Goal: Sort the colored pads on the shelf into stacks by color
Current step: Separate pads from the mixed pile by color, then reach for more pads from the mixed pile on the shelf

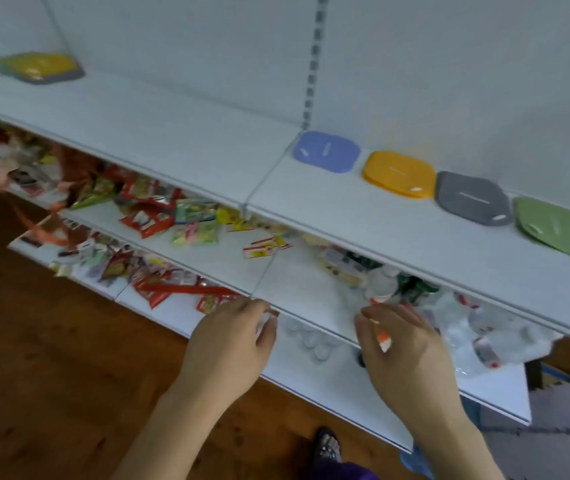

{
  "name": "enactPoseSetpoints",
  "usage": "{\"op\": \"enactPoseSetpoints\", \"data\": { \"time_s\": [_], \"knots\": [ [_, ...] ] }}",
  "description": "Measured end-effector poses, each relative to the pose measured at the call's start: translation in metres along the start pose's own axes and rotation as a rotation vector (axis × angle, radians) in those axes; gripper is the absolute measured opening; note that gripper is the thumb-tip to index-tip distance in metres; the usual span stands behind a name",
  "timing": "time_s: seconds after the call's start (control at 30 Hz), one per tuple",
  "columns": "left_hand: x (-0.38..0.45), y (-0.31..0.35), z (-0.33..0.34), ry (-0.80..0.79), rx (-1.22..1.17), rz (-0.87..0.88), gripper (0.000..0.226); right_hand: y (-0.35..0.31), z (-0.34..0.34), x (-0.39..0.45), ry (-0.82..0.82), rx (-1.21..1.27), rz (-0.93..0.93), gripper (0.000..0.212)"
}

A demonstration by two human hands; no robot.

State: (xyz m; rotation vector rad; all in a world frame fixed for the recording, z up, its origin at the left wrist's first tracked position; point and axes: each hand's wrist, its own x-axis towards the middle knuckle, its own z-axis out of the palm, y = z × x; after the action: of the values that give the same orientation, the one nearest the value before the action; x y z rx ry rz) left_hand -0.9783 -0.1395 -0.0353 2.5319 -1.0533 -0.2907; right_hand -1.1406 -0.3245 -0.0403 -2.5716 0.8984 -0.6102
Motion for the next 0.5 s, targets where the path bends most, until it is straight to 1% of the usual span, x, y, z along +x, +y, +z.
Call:
{"op": "enactPoseSetpoints", "data": {
  "time_s": [0.1, 0.23, 0.37, 0.5],
  "knots": [
    [-0.017, -0.045, -0.021, 0.056, 0.012, -0.12, 0.034, -0.059, 0.029, 0.004, -0.093, 0.042, -0.121, 0.024],
    [-0.023, -0.095, -0.046, 0.113, 0.005, -0.232, 0.039, -0.12, 0.062, 0.023, -0.196, 0.078, -0.278, 0.026],
    [-0.016, -0.142, -0.07, 0.172, 0.029, -0.325, 0.04, -0.17, 0.104, 0.057, -0.17, 0.12, -0.407, 0.021],
    [0.005, -0.185, -0.097, 0.216, 0.083, -0.388, 0.04, -0.218, 0.15, 0.098, -0.157, 0.201, -0.511, 0.023]
  ]
}}
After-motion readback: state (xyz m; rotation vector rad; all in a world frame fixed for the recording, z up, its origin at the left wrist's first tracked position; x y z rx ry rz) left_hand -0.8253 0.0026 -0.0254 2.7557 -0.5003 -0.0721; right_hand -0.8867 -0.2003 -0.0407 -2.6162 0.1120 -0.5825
